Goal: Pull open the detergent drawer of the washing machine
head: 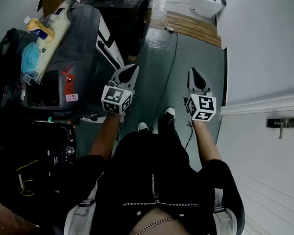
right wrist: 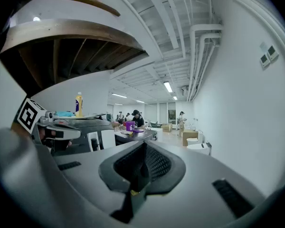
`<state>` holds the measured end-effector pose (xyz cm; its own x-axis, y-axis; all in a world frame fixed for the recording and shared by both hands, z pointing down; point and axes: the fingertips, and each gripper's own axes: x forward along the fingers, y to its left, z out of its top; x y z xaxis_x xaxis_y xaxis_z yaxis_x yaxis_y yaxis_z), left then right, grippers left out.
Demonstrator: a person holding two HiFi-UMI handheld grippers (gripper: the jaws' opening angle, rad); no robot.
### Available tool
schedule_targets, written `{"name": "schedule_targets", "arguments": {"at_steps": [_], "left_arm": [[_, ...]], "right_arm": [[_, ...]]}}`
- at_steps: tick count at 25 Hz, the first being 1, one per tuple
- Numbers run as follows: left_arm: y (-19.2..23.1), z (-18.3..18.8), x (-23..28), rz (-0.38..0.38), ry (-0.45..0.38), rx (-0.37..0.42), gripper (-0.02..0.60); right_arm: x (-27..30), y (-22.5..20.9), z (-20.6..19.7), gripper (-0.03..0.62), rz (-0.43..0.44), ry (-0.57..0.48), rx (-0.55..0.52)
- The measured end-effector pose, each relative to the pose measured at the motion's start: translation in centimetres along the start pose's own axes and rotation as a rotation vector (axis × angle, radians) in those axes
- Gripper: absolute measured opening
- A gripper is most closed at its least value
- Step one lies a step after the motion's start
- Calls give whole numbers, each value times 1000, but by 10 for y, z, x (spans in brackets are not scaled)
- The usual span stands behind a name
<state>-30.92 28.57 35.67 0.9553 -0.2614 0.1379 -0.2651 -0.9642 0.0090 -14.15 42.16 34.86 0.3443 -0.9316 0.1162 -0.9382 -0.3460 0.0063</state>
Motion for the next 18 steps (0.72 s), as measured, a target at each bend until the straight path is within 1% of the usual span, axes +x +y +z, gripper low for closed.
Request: {"name": "schedule_targets", "arguments": {"at_steps": [4,7,18], "left_arm": [[1,0,-2,-1,3,-2,18],[2,-1,-3,-4,3,-4,18],[10,2,2,-12,-7,-6,18]], "right_arm": [[-4,6,2,8,25,-15,-1],[-2,9,-4,8,38,8,-4],[9,14,-2,6,44,18,-13]]}}
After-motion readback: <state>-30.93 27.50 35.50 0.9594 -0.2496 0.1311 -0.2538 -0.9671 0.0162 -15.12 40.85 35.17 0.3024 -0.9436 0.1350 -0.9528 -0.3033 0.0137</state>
